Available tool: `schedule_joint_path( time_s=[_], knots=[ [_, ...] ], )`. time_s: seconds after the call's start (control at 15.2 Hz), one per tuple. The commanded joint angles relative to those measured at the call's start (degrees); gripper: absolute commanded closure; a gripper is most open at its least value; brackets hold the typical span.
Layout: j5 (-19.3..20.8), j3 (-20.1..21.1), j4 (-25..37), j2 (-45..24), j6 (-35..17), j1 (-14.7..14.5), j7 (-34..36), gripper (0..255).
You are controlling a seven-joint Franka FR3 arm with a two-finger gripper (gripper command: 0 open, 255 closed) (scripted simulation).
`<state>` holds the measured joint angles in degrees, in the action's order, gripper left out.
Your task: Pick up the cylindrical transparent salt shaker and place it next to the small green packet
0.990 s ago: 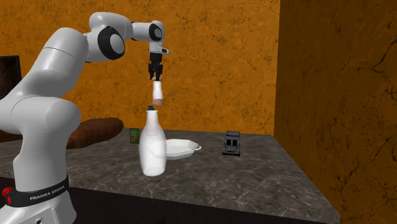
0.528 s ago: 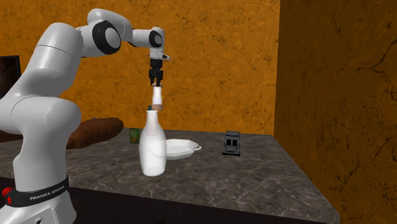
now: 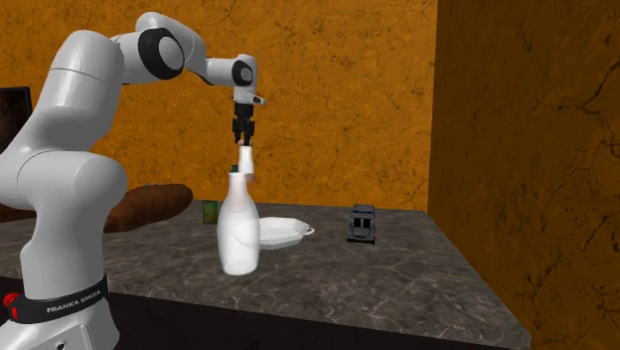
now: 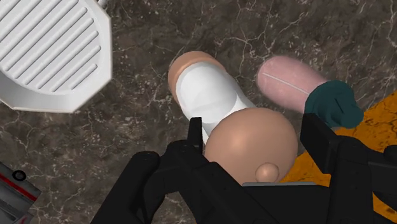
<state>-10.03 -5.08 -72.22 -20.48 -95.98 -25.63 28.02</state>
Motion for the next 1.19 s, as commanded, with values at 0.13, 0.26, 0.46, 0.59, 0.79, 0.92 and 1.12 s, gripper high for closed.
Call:
schedule_joint_path(
  time_s=[0.13, 0.26, 0.46, 0.59, 0.79, 0.92, 1.12],
  knots=[
    [-0.02, -0.02, -4.07, 0.75, -3.33, -0.11, -0.52, 255],
    [-0.04, -0.01, -5.93, 0.97, -4.96, -0.18, -0.74, 255],
    [-0.1, 0.01, -8.53, 1.17, -7.34, -0.27, -1.06, 255],
    [-0.15, 0.03, -10.13, 1.22, -8.88, -0.32, -1.27, 255],
    [-0.26, 0.06, -12.38, 1.18, -11.14, -0.39, -1.59, 255],
    [-0.34, 0.09, -13.77, 1.08, -12.62, -0.43, -1.81, 255],
    [-0.48, 0.13, -15.72, 0.84, -14.79, -0.47, -2.14, 255]
  ],
)
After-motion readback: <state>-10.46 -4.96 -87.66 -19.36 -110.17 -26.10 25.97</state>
